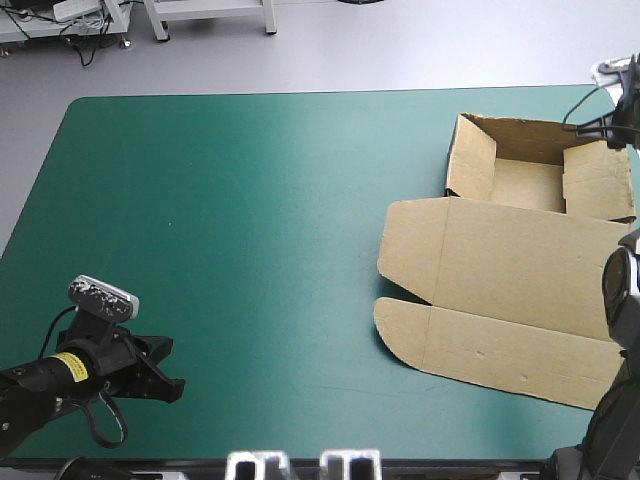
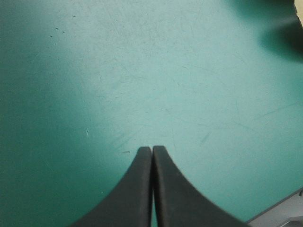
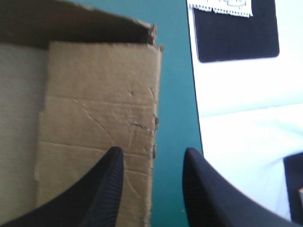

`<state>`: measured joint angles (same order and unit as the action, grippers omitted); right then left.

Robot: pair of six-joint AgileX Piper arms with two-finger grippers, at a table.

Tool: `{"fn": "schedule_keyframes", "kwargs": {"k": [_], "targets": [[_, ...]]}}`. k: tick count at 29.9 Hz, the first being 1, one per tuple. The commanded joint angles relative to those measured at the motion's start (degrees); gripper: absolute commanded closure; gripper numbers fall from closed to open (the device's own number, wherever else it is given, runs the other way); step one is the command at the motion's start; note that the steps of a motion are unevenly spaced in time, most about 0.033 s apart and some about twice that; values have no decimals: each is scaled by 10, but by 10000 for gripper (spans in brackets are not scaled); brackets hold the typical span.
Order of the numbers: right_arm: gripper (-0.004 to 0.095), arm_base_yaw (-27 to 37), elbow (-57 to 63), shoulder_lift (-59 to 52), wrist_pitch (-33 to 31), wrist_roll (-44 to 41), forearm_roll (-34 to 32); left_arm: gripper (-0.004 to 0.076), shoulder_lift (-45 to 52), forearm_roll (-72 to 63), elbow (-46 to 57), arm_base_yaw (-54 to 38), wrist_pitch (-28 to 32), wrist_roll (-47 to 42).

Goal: Fold the box

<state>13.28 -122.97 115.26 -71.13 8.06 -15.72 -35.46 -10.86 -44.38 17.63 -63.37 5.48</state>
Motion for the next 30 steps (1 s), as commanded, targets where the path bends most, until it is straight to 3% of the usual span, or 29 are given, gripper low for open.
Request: {"fn": "schedule_keyframes", "kwargs": {"k": [1, 3, 7, 15, 21, 30], "targets": [[794, -16, -46, -73, -8, -11, 46, 734, -1, -14, -13, 3, 46, 12], [932, -32, -48, -98, -8, 5, 66, 734, -1, -14, -13, 3, 59, 12], [911, -75, -40, -155, -8, 10, 103, 734, -1, 29, -13, 3, 77, 7], [913, -153, 64, -262, -8, 5, 106, 734, 3, 78, 7, 3, 76, 5], [913, -160, 239, -351, -1, -2, 116, 734, 33, 78, 43, 3, 78, -11], [913, -160, 519, -535, 101, 4, 144, 734, 118, 54, 94, 3, 35, -20]]}}
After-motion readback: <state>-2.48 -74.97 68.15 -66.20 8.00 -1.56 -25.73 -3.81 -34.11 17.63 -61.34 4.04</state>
